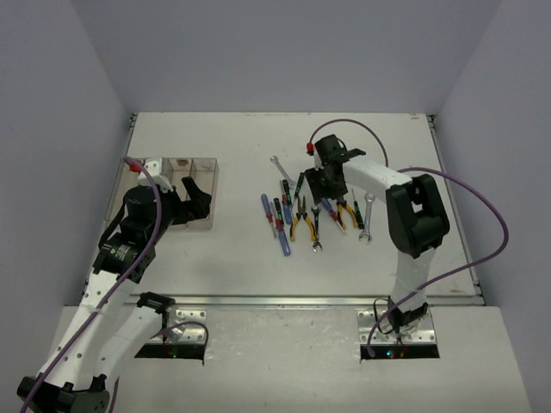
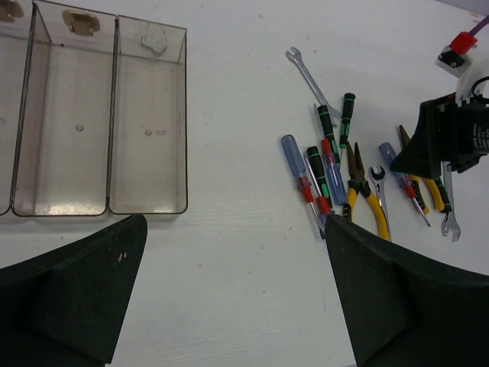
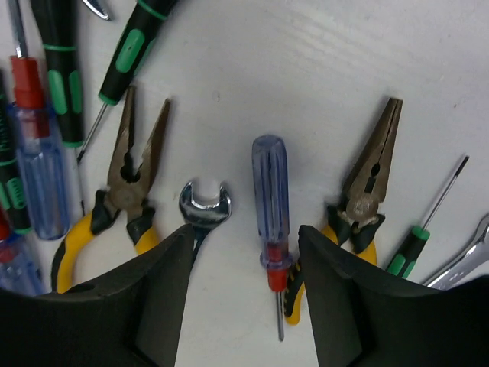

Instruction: Sort the tools into containers

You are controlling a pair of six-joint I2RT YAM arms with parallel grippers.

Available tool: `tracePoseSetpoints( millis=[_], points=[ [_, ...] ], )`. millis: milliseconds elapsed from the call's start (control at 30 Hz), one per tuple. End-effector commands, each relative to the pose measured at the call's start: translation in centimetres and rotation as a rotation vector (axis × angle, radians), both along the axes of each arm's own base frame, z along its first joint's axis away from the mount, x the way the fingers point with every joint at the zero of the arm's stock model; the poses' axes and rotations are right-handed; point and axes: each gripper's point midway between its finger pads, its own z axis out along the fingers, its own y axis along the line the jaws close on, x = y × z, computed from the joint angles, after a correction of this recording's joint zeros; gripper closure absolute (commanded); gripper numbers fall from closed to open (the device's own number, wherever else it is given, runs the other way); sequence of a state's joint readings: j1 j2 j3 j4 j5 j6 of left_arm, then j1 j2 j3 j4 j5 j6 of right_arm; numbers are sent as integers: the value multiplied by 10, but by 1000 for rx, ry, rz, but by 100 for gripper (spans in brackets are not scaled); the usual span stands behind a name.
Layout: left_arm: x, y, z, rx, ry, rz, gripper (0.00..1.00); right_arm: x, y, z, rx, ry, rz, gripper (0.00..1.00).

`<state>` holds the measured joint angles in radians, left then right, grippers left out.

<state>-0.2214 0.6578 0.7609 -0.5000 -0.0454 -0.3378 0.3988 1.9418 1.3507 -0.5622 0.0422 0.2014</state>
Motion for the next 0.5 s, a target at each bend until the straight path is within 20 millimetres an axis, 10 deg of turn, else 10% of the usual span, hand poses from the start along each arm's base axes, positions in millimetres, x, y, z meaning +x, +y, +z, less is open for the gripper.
tracePoseSetpoints(
  millis=[0,300,467],
  points=[
    [4,-5,12,-7,-53,-27,0,23,-3,3,-97,-57,43,45],
    [4,-6,11,-9,-52,-37,0,8,-10,-31,-130,23,41,71],
    [3,-7,13,-10,-58,-39,0,10,-6,-17,-98,-7,29,88]
  ],
)
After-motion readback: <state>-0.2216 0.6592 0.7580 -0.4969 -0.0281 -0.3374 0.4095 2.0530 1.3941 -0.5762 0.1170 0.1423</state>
